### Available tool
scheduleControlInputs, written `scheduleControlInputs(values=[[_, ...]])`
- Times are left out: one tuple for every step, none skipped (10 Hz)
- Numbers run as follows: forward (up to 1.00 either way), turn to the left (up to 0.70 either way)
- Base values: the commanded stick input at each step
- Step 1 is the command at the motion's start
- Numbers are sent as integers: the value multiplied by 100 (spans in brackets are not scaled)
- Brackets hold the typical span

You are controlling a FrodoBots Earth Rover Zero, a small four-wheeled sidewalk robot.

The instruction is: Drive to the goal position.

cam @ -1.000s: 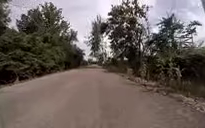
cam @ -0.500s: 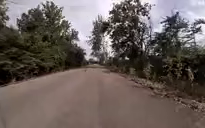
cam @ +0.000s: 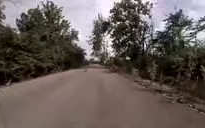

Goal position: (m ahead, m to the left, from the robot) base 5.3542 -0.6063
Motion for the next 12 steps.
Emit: scheduleControlInputs(values=[[70,0],[70,0],[70,0],[70,0],[70,0],[70,0],[70,0],[70,0],[70,0],[70,0],[70,0],[70,0]])
